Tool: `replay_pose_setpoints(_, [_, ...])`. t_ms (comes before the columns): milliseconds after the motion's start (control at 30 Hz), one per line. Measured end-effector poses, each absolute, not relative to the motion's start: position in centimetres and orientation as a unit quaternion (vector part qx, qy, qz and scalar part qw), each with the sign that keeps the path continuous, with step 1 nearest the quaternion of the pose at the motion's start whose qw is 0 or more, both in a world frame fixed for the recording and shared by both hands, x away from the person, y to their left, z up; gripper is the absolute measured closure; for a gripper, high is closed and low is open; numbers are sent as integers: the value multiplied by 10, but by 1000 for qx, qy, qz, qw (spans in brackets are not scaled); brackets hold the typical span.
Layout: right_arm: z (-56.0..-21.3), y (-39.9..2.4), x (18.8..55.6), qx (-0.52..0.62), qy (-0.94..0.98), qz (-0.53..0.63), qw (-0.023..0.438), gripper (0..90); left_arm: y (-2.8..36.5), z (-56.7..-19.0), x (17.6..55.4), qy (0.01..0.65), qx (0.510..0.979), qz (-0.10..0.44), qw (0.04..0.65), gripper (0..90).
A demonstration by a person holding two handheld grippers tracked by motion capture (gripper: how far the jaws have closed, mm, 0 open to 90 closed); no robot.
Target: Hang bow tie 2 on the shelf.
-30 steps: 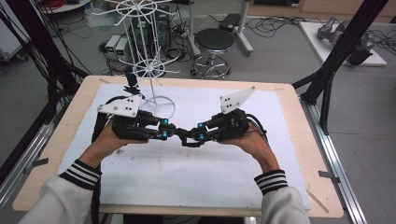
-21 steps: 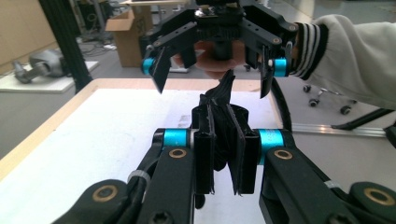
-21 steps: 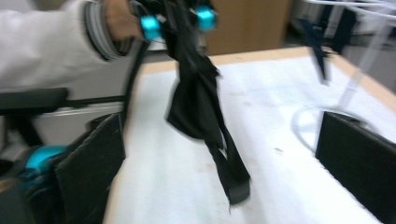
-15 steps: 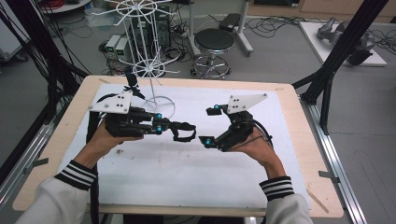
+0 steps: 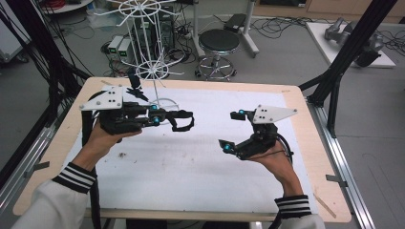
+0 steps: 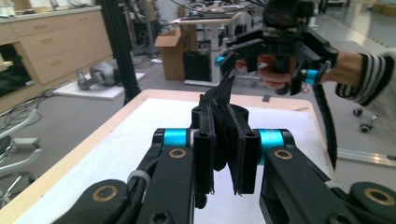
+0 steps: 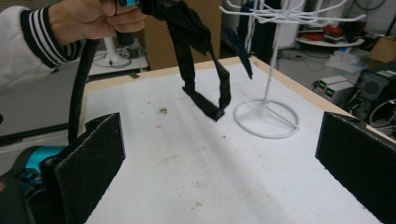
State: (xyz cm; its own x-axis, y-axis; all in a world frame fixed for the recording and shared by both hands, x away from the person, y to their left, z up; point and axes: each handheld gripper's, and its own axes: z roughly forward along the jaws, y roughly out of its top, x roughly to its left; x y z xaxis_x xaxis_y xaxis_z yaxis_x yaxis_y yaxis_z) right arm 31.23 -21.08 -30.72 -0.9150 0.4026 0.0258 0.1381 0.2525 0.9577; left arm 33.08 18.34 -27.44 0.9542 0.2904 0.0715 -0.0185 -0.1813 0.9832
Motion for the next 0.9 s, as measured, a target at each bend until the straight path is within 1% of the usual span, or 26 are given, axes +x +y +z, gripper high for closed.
replay_pose_setpoints(367, [-324, -242, 299, 210, 758, 600, 143, 6, 188, -267, 334, 127, 749, 158, 631, 811])
replay_pose_setpoints(533, [-331, -251, 292, 226, 746, 602, 172, 6, 191, -264, 337, 145, 743, 172, 631, 811])
replay_pose_setpoints(767, [-348, -264, 281, 256, 722, 613, 195, 6, 193, -261, 344, 177, 732, 193, 629, 811])
replay_pose_setpoints(900, [-357, -271, 275, 269, 710, 612, 220, 6, 195, -261, 349, 192, 729, 201, 626, 811])
